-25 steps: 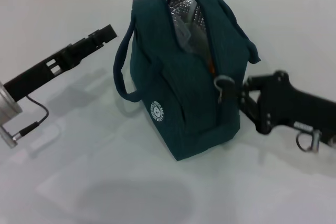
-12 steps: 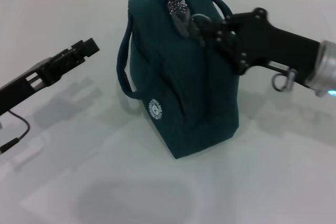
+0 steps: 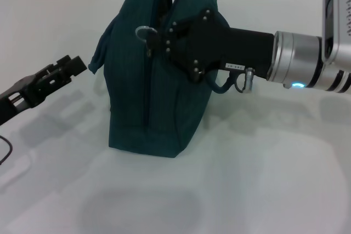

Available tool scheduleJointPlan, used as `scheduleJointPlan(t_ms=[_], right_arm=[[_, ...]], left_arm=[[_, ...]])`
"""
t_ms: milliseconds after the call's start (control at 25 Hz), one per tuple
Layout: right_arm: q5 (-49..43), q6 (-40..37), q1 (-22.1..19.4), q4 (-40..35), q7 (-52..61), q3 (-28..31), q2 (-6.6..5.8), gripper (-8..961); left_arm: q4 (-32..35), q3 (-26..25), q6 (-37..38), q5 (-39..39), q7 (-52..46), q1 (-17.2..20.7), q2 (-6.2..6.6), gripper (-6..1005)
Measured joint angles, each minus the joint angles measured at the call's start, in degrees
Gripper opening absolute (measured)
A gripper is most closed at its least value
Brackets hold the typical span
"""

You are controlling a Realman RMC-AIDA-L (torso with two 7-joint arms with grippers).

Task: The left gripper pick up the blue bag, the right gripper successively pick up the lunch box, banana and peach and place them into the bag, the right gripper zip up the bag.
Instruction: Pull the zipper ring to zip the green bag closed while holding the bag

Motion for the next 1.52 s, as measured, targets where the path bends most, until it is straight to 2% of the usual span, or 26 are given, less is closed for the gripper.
scheduleJointPlan(t_ms=[280,440,600,800,1120,1240,1440,1520], right_arm=[[1.6,0.5,-0.7,0.4,0.2,-1.9,-0.01,5],[2.3,0.6,-0.8,0.4,0.2,-2.5,-0.01,5],[2.3,0.6,-0.8,0.4,0.1,-2.6,-0.01,5],[2.3,0.5,-1.1,0.1,0.0,-2.5,-0.01,4],[2.9,0.3,-2.1,0.0,-0.2,-2.0,-0.01,4],[3.2,0.3,-2.1,0.2,-0.1,-1.9,-0.01,4],[5.4,0.1,-2.4,0.5,0.9,-2.3,0.0,4],[5.7,0.1,-2.8,0.5,2.5,-2.4,-0.01,4]], left_arm=[[0.3,0.7,0.7,4.0,3.0,0.6,-0.48,844],[0.3,0.7,1.3,10.0,4.4,-1.7,-1.28,831],[-0.2,0.7,1.3,12.0,5.1,-4.1,-2.19,818],[-1.1,0.3,-0.7,12.0,4.9,-5.5,-2.28,802],[-1.2,0.2,-3.5,12.1,4.6,-5.7,-2.14,776],[-1.2,0.4,-3.5,12.1,4.7,-5.7,-2.14,555],[-1.2,0.6,-2.9,12.1,5.0,-5.8,-2.29,340],[-1.6,0.7,-2.7,12.2,5.1,-6.1,-2.33,313]])
